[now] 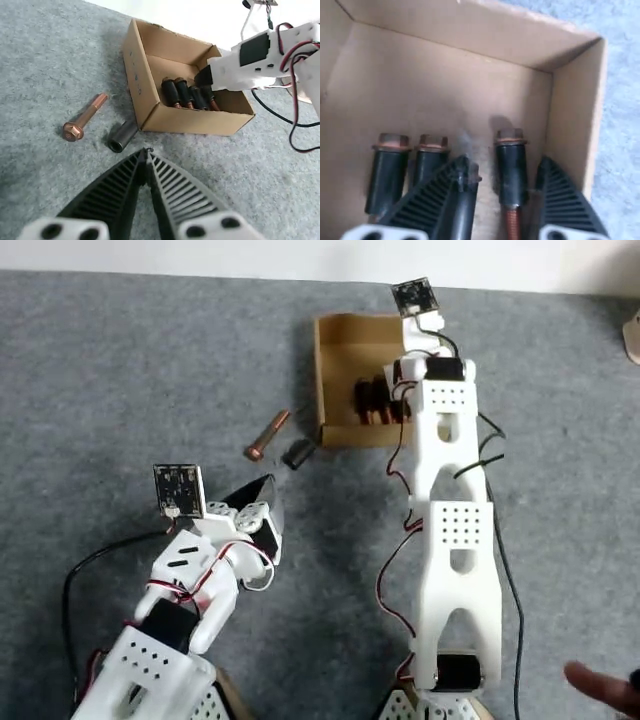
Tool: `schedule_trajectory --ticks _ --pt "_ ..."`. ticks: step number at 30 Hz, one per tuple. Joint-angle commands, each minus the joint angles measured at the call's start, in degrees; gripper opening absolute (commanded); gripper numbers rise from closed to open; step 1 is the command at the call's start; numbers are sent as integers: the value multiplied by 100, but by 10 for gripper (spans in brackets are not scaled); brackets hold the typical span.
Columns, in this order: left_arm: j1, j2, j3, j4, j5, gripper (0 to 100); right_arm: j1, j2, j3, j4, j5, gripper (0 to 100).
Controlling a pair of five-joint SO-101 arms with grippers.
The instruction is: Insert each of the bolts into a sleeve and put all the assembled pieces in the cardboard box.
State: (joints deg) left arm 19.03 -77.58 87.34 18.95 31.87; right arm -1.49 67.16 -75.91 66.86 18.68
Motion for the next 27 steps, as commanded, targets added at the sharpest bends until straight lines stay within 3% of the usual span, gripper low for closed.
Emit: schedule_trajectory --ticks 1,7,14,22,27 --pt "110 -31 -101 -132 -26 7 365 -215 -796 444 -35 224" --pt "110 -31 -242 62 -18 7 180 -215 -1780 1596 -35 204" --pt "110 -31 -330 220 -18 7 101 -549 -2554 2677 -53 1" --pt "75 -31 -444 273 -18 7 127 -1657 -2440 3415 -290 5" --pt "66 -22 -980 1134 -18 7 215 -2413 -1182 3415 -527 5"
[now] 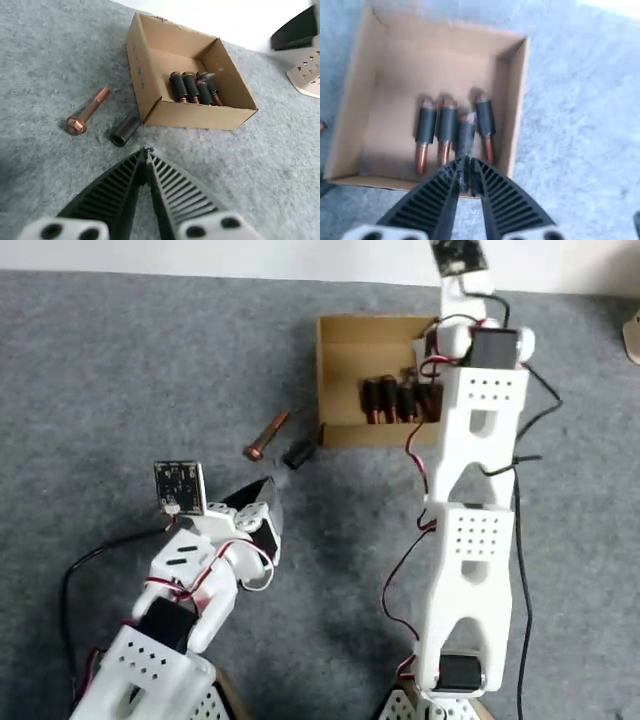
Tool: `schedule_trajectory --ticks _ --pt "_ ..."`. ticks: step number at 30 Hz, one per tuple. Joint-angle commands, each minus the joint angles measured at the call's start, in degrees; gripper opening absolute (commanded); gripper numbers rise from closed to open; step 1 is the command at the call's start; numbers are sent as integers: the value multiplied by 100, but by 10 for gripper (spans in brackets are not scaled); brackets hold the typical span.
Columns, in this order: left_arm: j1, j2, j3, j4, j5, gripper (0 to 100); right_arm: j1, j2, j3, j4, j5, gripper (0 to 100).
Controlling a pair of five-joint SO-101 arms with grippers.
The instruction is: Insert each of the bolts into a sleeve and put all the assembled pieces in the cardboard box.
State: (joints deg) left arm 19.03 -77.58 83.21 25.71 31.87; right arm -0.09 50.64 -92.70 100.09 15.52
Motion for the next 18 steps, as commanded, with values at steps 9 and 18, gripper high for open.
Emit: schedule_trajectory --ticks 9,18 --pt "-101 -22 -1103 1257 -9 7 -207 -1938 2360 84 -290 5" --pt "-189 -13 -1411 1785 0 7 -444 -3582 3749 84 -264 5"
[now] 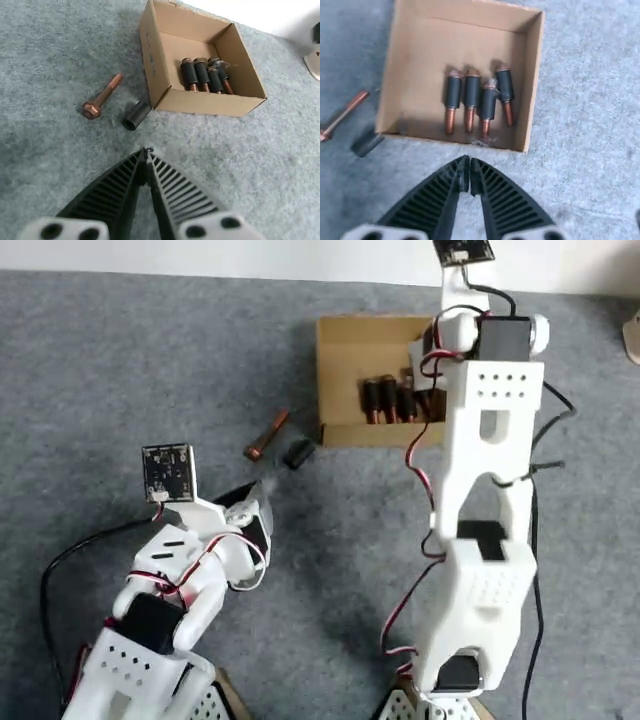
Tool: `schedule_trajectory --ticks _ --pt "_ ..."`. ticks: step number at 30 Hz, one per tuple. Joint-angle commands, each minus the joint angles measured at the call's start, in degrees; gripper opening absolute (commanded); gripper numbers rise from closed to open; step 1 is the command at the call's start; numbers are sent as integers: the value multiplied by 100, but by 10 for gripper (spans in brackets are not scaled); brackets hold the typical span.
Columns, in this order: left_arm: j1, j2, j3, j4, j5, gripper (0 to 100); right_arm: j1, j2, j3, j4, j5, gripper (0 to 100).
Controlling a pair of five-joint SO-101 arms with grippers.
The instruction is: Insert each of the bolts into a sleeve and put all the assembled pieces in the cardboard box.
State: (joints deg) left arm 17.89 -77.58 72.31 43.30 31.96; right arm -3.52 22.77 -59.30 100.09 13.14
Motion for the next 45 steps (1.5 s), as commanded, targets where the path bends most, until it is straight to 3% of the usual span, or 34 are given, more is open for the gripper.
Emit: schedule_trajectory --ticks 1,7,17,21,27,34,38,45 --pt "-84 -13 -321 26 0 7 -101 -980 664 75 -18 5" --pt "-57 303 -796 563 246 7 -92 -1947 1851 75 -9 5" --pt "-119 3679 -2949 2066 255 7 -110 -3424 3319 66 -9 5" --pt "-119 4338 -3301 2189 220 6 -171 -4180 4347 -127 26 5" --pt "-725 4347 -3468 2207 158 6 -189 -5719 6466 -963 193 5" --pt "-1534 4004 -3486 2409 -2101 6 -207 -7134 8514 -1798 193 5" --pt "-1675 4022 -3591 2374 -2259 7 -497 -7433 9182 -2044 158 5" --pt "-1631 4040 -3943 2418 -3736 8 -1138 -7767 9780 -2176 132 5"
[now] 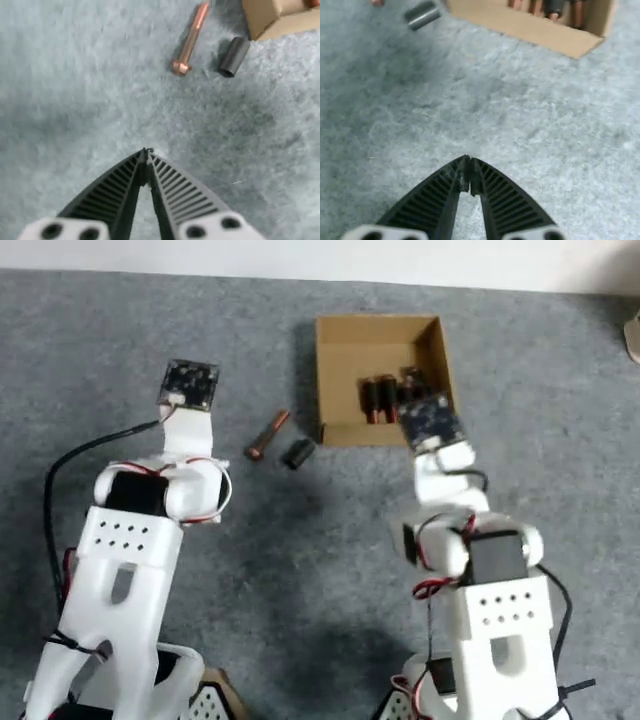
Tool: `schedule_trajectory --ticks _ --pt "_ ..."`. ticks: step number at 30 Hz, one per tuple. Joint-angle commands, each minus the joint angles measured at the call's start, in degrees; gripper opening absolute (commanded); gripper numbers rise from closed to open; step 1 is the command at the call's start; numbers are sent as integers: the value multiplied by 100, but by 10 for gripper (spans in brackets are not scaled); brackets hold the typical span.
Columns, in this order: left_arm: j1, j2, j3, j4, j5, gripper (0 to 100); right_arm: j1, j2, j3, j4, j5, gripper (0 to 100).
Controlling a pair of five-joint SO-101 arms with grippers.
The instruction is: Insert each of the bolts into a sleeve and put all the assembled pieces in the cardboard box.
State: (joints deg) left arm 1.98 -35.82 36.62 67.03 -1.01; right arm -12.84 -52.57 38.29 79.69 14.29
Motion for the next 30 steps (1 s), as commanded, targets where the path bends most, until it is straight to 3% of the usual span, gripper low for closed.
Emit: schedule_trajectory --ticks 1,8,20,30 --pt "-31 -136 -400 44 -571 8 -251 -303 57 -136 -18 5" --pt "145 154 -514 229 -1108 8 -312 -963 673 -690 -9 5" --pt "154 2492 -2105 246 -1574 72 -312 -1745 1956 -1481 0 5" --pt "286 3495 -2527 202 -2919 129 -312 -1877 2580 -1912 193 5"
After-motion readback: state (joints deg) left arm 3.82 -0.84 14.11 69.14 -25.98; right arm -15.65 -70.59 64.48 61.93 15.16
